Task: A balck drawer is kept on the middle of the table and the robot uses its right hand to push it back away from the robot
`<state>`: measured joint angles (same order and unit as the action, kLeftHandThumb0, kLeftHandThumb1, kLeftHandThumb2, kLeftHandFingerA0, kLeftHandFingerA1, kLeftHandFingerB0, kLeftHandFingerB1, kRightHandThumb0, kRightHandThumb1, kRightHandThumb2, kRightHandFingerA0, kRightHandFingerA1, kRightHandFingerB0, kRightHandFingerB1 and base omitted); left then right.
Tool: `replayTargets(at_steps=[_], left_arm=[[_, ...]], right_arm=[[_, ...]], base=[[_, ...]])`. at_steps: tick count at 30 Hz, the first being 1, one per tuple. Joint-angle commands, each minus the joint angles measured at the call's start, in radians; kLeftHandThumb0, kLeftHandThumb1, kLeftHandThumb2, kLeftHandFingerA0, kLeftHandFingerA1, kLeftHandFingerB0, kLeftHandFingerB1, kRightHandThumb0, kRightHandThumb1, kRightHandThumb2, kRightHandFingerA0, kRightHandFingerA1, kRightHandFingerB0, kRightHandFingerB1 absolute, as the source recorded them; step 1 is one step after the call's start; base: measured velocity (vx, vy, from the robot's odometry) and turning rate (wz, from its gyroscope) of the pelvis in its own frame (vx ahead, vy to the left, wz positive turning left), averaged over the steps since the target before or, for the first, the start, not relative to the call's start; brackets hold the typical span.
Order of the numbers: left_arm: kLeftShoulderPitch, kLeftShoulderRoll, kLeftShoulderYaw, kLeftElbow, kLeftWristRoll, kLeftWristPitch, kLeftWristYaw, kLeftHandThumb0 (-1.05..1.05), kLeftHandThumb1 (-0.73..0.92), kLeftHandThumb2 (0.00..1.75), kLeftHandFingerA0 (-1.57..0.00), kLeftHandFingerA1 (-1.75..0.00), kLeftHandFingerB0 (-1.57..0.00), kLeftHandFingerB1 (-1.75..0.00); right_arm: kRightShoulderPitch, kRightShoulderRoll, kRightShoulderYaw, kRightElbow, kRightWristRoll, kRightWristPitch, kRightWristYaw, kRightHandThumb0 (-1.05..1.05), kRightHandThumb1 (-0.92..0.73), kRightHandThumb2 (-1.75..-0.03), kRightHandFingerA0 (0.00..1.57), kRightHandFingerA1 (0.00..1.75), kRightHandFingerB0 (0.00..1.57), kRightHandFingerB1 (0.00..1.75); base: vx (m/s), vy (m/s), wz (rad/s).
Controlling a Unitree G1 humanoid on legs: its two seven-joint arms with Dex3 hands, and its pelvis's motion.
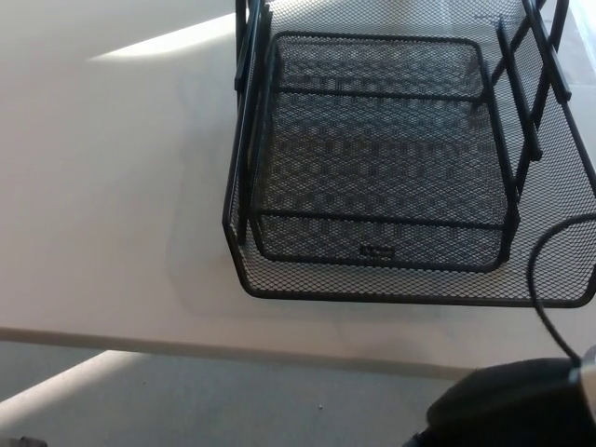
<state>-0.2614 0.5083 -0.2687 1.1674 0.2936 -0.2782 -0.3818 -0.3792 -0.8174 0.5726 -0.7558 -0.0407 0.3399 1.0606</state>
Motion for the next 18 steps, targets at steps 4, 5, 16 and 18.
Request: replayTargets(at_steps=[4,5,16,18], left_arm=[[0.006,0.017,-0.005,0.013,0.015,-0.031,-0.024,-0.56,0.74,0.63,-0.5,-0.39,-0.34,-0.33],[0.005,0.016,-0.005,0.014,0.016,-0.031,-0.023,-0.56,0.74,0.63,-0.5,-0.39,-0.36,-0.33],[-0.002,0.012,-0.012,0.02,0.021,-0.032,-0.015,-0.56,0.74,0.63,-0.51,-0.39,-0.34,-0.33],[-0.001,0.013,-0.011,0.021,0.02,-0.036,-0.017,-0.56,0.75,0.63,-0.51,-0.39,-0.34,-0.33]], right_arm=[[-0.231,0.129,0.309,0.129,-0.046,0.259,0.219,-0.51,-0.66,-0.91,0.51,0.56,0.36,0.49],[-0.246,0.139,0.319,0.139,-0.045,0.269,0.218,-0.5,-0.66,-0.9,0.52,0.57,0.36,0.5],[-0.417,0.254,0.337,0.219,-0.017,0.358,0.221,-0.47,-0.78,-0.64,0.49,0.44,0.39,0.36],[-0.448,0.279,0.328,0.244,-0.006,0.381,0.225,-0.47,-0.78,-0.64,0.5,0.44,0.39,0.37]], base=[[0.0,0.0,0.0],[0.0,0.0,0.0],[0.0,0.0,0.0],[0.0,0.0,0.0]])
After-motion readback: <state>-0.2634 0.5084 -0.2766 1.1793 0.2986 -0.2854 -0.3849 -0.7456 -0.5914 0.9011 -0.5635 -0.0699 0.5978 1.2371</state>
